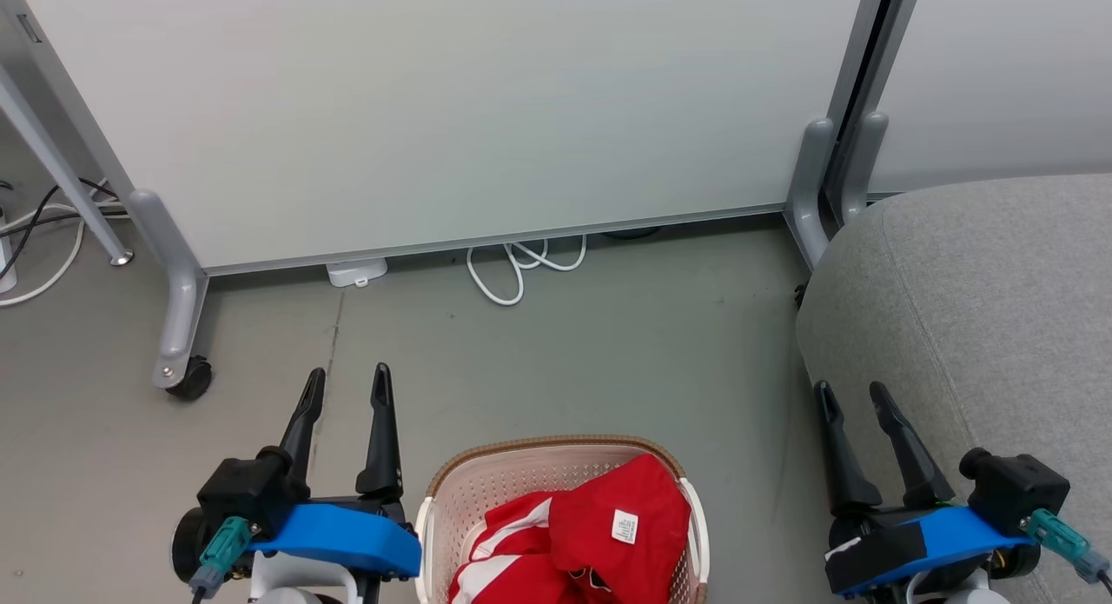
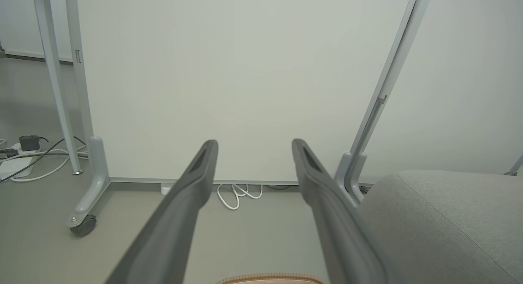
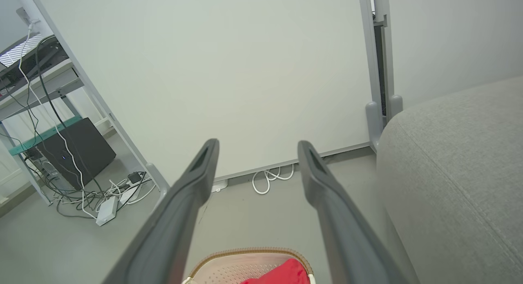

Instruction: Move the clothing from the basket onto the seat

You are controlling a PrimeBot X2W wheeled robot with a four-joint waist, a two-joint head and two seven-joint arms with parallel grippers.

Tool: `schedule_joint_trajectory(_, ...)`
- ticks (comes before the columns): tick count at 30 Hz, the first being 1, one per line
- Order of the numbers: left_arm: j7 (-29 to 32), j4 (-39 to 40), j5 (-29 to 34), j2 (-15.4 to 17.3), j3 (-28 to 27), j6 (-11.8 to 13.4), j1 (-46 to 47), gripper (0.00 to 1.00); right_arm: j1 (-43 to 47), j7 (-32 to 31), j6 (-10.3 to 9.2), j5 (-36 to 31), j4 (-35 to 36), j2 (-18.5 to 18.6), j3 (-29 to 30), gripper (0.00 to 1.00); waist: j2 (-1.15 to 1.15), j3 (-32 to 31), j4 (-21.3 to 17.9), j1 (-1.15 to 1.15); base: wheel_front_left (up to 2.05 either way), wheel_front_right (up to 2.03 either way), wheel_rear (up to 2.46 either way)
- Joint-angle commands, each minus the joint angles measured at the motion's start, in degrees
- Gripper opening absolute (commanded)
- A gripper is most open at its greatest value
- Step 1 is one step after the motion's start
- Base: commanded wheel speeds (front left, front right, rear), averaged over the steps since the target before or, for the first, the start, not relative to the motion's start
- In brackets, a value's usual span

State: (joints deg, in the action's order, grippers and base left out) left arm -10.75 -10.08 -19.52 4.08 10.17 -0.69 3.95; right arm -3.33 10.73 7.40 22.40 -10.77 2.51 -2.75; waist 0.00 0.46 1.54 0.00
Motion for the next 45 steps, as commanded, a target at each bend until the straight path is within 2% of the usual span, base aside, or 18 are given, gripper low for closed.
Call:
schedule_joint_trajectory(1, -0.6, 0.5, 1.6, 0.4, 0.3, -0.4, 1.0, 1.00, 0.3, 0.6, 0.11, -1.7, 0.5, 0.4, -0.2, 1.00, 0.00, 0.0, 0.0, 0.00, 0.00, 0.00, 0.00)
schedule_joint_trajectory(36, -4.6, -5.2, 16.0, -0.9, 0.9, -3.7, 0.8, 1.00, 1.6, 4.7, 0.10, -16.8, -1.2, 0.5, 0.8, 1.00, 0.00, -0.8, 0.7, 0.00, 0.00, 0.00, 0.00)
schedule_joint_trajectory(45, -4.5, -6.4, 14.8, -1.1, 0.2, -4.3, 0.7, 1.00, 1.7, 4.6, 0.10, -16.3, -2.0, 0.5, 1.2, 1.00, 0.00, -1.0, 0.7, 0.00, 0.00, 0.00, 0.00)
